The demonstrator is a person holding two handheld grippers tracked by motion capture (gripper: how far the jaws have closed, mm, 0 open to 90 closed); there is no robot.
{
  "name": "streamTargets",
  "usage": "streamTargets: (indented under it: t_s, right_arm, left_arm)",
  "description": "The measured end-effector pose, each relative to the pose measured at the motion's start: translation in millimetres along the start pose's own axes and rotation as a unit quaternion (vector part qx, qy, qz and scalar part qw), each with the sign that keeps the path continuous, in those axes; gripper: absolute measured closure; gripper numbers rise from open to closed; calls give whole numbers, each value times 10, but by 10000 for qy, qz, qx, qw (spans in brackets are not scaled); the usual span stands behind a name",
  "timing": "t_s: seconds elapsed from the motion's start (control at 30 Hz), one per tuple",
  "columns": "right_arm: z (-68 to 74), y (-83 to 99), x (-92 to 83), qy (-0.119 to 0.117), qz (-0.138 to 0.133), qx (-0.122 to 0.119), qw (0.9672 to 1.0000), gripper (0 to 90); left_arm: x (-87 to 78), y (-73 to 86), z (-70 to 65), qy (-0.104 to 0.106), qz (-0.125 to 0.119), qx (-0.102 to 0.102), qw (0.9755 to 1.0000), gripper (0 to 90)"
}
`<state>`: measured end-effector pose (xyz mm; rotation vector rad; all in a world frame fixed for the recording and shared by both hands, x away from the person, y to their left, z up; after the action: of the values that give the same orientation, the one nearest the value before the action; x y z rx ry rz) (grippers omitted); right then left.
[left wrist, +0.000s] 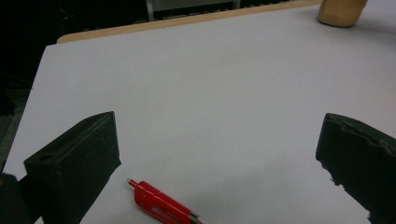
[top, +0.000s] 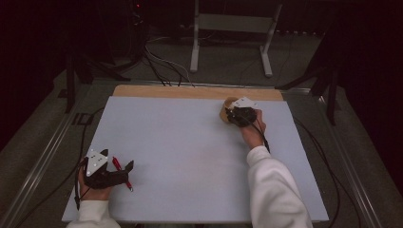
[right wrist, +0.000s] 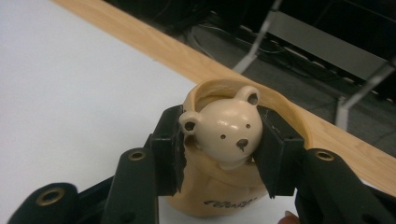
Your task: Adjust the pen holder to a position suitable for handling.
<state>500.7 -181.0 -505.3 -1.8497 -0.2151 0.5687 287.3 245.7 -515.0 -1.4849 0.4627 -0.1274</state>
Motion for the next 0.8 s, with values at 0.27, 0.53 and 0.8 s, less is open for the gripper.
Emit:
streamTargets:
  t_s: [0.27,0.53,0.8]
  right_arm:
    - [304,-62,-134,-431,101,-298,9986,561]
    - [661,-124,-343,-951,76,-375,9947,561]
    - [1145,-198,-654,-1576,97,-638,9854,561]
  left_arm:
    - [1,2,1,6,-1,-11,10000,2]
    - [5,6,-3,10,9,-19,10000,2]
    - [6,9,-5,14,20,-20,10000,2]
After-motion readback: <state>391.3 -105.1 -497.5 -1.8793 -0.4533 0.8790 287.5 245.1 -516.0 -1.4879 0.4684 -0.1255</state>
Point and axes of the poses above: each handheld gripper's, and its own axes: x roughly forward along the jaws, y roughly out of its underside, z roughly to its left, the point moved 4 cm from there along x, roughly forward along the jaws, and after that the axes turned 14 degrees about -z, right-handed, at the moved point
